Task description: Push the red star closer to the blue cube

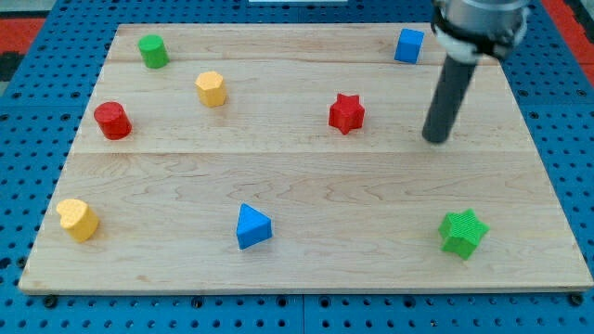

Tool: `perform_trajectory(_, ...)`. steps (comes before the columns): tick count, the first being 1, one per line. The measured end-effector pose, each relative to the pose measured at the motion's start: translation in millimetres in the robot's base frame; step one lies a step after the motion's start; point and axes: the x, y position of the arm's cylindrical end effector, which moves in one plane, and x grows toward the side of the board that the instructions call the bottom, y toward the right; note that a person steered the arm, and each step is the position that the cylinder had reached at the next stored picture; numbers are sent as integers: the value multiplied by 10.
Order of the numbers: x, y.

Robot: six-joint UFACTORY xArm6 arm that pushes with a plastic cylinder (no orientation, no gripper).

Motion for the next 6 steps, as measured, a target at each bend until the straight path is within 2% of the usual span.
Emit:
perform_trajectory(1, -110, -1177)
perform_trajectory(2, -603, -1195)
perform_trajectory(3, -836, -1037)
perform_trajectory(6, -882, -1037)
